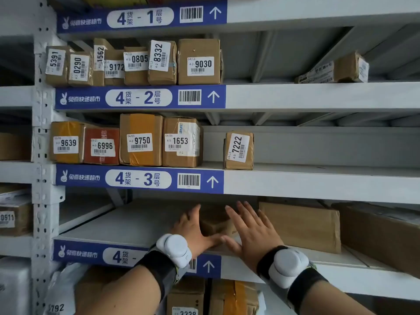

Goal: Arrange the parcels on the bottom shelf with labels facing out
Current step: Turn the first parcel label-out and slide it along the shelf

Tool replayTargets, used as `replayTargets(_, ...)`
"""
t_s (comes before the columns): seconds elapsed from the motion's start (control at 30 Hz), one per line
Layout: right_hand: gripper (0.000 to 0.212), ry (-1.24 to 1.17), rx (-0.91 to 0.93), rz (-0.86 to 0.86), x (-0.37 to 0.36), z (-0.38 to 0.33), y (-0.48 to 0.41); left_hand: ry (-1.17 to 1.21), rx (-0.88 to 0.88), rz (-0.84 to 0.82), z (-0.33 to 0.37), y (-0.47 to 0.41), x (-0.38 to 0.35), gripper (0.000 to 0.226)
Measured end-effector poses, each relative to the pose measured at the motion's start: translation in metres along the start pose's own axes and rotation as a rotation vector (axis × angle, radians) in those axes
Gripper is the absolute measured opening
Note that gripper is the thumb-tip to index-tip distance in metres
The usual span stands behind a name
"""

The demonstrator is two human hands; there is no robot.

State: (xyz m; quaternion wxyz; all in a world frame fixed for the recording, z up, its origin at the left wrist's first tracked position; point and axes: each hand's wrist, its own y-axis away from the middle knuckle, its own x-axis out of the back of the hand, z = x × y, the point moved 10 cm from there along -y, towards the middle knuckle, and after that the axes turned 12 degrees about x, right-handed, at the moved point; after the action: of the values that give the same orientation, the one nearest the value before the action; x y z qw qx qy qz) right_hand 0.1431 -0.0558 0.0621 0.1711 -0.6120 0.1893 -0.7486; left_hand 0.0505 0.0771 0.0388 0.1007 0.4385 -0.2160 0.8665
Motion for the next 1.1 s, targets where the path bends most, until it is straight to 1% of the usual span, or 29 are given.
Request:
replayTargets(0.03,0.071,-0.001,0.001,0.006,0.002,0.001,0.001,0.017,0.010,-0.025,-0.001,0.000,-0.002,0.110)
replayTargets(0.13,0.071,0.027,0.029,0.025,0.001,0.008,0.001,0.045,0.049,-0.020,-0.005,-0.006,-0.004,0.119)
replayTargets(0.23,0.073,0.006,0.042,0.019,0.002,0.009,0.001,0.067,0.072,-0.058,-0.008,-0.009,-0.009,0.128)
replayTargets(0.33,0.082,-0.013,0.037,0.027,0.006,0.011,0.002,0.075,0.096,-0.067,-0.010,-0.009,-0.008,0.130)
replayTargets(0.37,0.081,-0.021,0.029,0.031,0.006,0.011,0.002,0.081,0.101,-0.079,-0.010,-0.010,-0.007,0.129)
replayTargets(0.43,0.075,-0.026,0.019,0.032,0.006,0.011,0.002,0.111,0.107,-0.099,-0.012,-0.010,-0.006,0.124)
replayTargets(0.47,0.075,-0.028,0.015,0.026,0.006,0.013,0.003,0.133,0.113,-0.103,-0.014,-0.011,-0.004,0.121)
replayTargets(0.57,0.084,-0.034,0.000,0.027,0.005,0.017,0.003,0.227,0.123,-0.121,-0.024,-0.011,0.005,0.113)
replayTargets(0.67,0.067,-0.028,0.000,0.055,0.003,0.018,-0.002,0.377,0.114,-0.136,-0.035,-0.014,0.015,0.099)
replayTargets(0.7,0.067,-0.031,0.001,0.068,0.003,0.017,-0.005,0.429,0.109,-0.149,-0.038,-0.016,0.019,0.095)
replayTargets(0.77,0.071,-0.041,0.000,0.091,0.001,0.014,-0.011,0.485,0.096,-0.174,-0.045,-0.019,0.026,0.088)
replayTargets(0.83,0.077,-0.049,-0.001,0.102,0.000,0.012,-0.018,0.493,0.084,-0.197,-0.053,-0.020,0.034,0.082)
replayTargets(0.9,0.083,-0.054,-0.012,0.099,-0.003,0.012,-0.024,0.557,0.087,-0.274,-0.062,-0.019,0.036,0.082)
replayTargets(0.97,0.088,-0.082,-0.038,0.096,-0.005,0.012,-0.026,0.728,0.107,-0.411,-0.070,-0.018,0.034,0.088)
replayTargets(1.03,0.091,-0.150,-0.081,0.111,-0.006,0.011,-0.029,0.855,0.112,-0.511,-0.073,-0.015,0.035,0.087)
replayTargets(1.1,0.094,-0.270,-0.148,0.143,-0.005,0.013,-0.031,0.927,0.102,-0.560,-0.073,-0.014,0.039,0.085)
